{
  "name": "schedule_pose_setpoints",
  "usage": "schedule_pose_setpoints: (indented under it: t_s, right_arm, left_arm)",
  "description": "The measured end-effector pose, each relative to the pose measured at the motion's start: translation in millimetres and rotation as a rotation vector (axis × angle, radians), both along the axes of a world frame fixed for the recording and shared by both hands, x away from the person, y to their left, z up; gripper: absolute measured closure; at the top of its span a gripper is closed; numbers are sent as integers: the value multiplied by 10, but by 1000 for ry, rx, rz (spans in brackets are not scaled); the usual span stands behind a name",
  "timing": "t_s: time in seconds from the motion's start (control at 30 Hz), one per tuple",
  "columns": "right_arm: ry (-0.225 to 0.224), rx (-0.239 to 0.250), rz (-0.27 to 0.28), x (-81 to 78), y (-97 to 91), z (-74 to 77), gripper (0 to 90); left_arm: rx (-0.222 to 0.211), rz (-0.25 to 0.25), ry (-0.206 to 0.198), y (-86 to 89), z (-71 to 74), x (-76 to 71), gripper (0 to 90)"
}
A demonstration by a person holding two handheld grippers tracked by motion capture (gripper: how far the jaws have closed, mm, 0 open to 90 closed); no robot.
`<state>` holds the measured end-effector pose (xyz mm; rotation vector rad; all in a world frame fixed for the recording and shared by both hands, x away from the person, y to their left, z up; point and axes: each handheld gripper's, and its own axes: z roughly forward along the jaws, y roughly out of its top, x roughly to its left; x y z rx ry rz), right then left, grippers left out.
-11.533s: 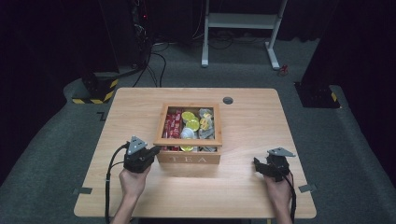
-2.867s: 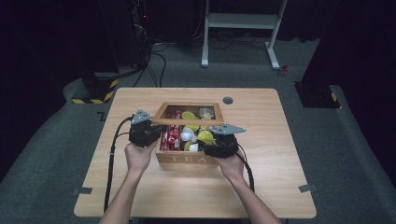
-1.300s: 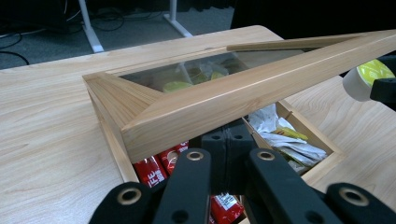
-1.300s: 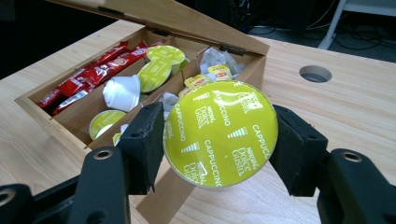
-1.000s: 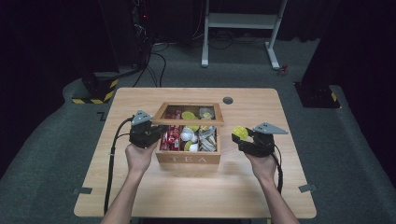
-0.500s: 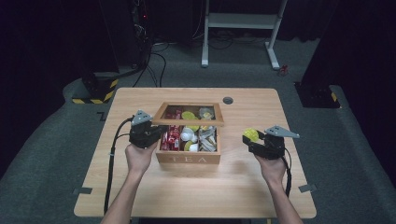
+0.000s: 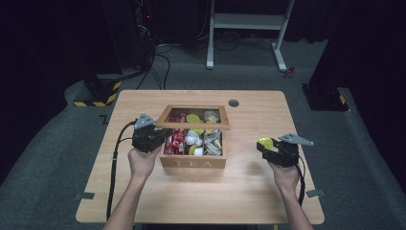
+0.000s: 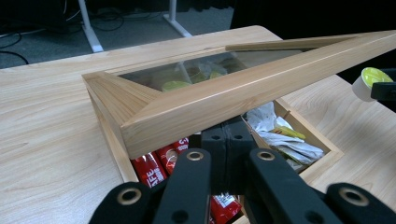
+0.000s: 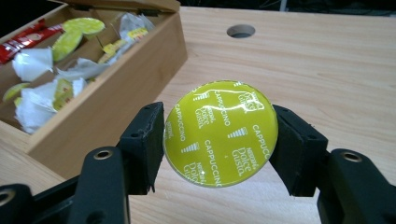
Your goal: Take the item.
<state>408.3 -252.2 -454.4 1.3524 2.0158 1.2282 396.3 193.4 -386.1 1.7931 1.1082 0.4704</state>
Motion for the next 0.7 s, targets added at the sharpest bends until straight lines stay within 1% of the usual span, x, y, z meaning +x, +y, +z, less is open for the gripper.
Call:
schedule_pose_setpoints:
  t_s: [0.2,0.33,0.43,0.6,0.7]
  right_arm:
    - [25,-4,-14,6,-45,-96,402]
    - [40,-10,-20,40,-49,-169,402]
    - [50,-16,-17,67,-34,-228,401]
    - [81,-27,-18,109,9,-321,401]
    - [84,-35,-13,131,32,-360,401]
  left_arm:
    - [0,0,-1,0,-2,-1,893]
    - [-2,1,-2,-4,-8,-14,893]
    - [1,-4,-5,4,-5,-17,893]
    - [0,-2,-5,6,-3,-22,893]
    - [-2,-3,-5,9,-4,-26,893]
